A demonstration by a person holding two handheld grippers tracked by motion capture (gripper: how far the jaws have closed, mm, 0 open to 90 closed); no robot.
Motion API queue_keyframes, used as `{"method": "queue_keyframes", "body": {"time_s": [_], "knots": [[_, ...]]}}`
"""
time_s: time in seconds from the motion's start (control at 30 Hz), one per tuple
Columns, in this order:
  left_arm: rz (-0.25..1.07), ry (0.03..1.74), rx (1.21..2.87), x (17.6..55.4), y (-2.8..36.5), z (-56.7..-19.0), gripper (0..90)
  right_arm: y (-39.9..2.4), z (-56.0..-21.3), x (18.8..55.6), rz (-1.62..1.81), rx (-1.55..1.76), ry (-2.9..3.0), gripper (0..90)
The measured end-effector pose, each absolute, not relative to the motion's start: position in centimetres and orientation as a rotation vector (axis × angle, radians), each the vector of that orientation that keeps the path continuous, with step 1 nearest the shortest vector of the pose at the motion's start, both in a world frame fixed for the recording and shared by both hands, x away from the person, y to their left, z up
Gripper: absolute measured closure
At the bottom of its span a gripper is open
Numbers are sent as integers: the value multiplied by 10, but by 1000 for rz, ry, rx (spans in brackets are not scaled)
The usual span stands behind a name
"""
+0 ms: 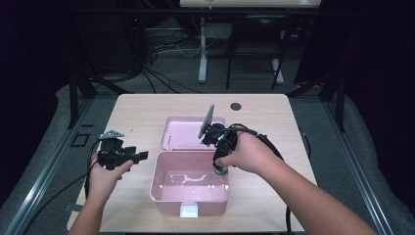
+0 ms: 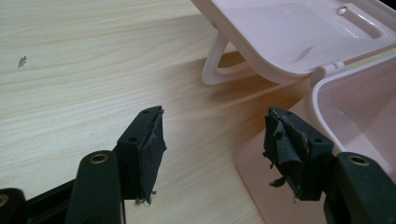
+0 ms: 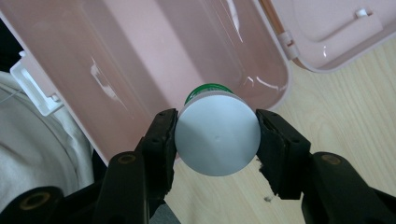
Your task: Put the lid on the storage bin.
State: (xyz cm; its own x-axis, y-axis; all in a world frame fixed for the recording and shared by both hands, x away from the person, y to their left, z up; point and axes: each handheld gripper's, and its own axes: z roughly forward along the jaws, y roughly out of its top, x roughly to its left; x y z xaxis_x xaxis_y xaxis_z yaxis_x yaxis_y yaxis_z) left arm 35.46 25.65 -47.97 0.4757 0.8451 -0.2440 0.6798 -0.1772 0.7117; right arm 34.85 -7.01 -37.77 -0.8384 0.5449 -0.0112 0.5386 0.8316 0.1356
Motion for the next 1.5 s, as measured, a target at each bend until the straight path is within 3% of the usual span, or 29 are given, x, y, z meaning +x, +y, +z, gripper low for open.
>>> {"method": "queue_keyframes", "body": {"time_s": [1.5], "knots": [[256,1272,1924,355,257,-481,379,-50,-432,346,105,419,3059,505]]}}
